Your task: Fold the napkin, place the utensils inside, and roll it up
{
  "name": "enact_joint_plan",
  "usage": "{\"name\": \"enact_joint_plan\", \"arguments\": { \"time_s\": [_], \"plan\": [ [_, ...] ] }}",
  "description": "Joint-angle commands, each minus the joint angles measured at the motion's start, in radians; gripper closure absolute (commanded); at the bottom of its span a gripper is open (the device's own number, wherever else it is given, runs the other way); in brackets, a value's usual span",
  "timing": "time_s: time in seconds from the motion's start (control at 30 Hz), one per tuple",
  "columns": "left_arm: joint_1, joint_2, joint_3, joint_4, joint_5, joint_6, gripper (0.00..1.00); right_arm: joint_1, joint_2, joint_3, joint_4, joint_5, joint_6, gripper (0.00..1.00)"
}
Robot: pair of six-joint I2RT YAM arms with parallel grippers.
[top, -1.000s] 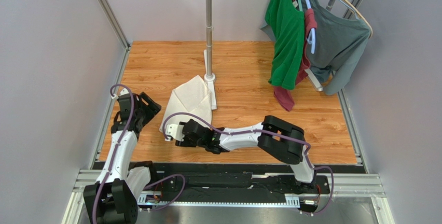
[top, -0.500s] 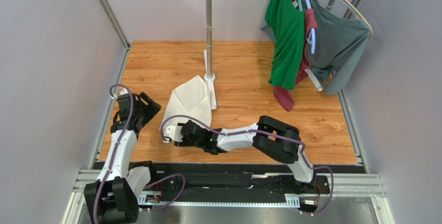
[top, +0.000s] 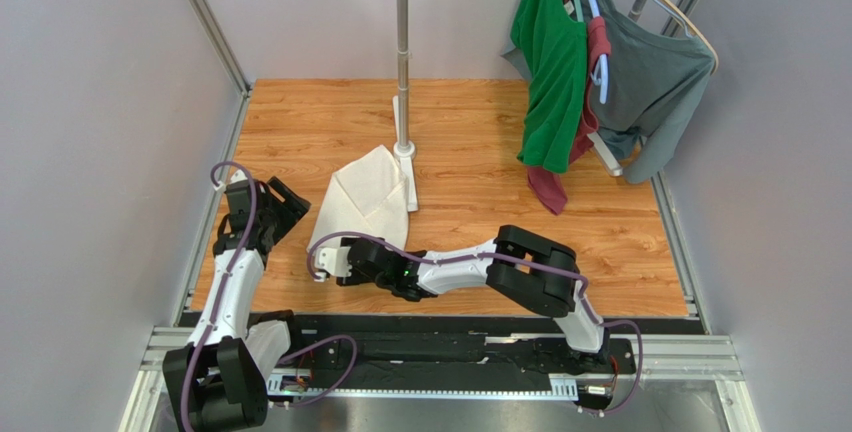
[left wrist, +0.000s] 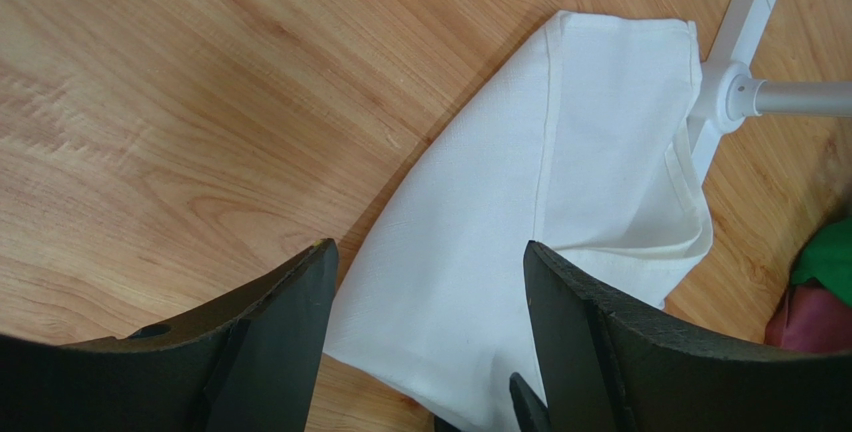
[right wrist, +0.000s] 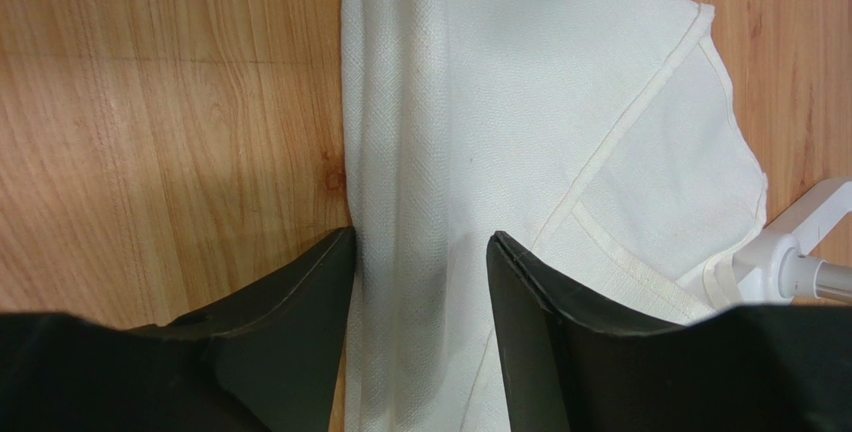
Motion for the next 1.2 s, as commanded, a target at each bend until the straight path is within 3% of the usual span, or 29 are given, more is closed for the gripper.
{"name": "enact_joint_plan", "arguments": {
  "time_s": [0.0, 0.4, 0.97, 1.17],
  "plan": [
    [0.012, 0.004, -0.006, 0.030, 0.021, 0.001, 0.22, 0.010, 0.006, 0.029, -0.032, 0.015, -0.028, 0.41],
    [0.024, -0.002, -0.006, 0.028, 0.038, -0.001, 0.22, -0.018, 0.053, 0.074, -0.113, -0.106, 0.041, 0.44],
    [0.039, -0.068, 0.015, -0.027, 0.067, 0.004, 0.22, -0.065, 0.102, 0.078, -0.193, -0.135, 0.107, 0.50],
    [0.042, -0.108, 0.028, -0.057, 0.072, 0.010, 0.22, -0.088, 0.095, 0.086, -0.263, -0.172, 0.116, 0.62]
  ]
}}
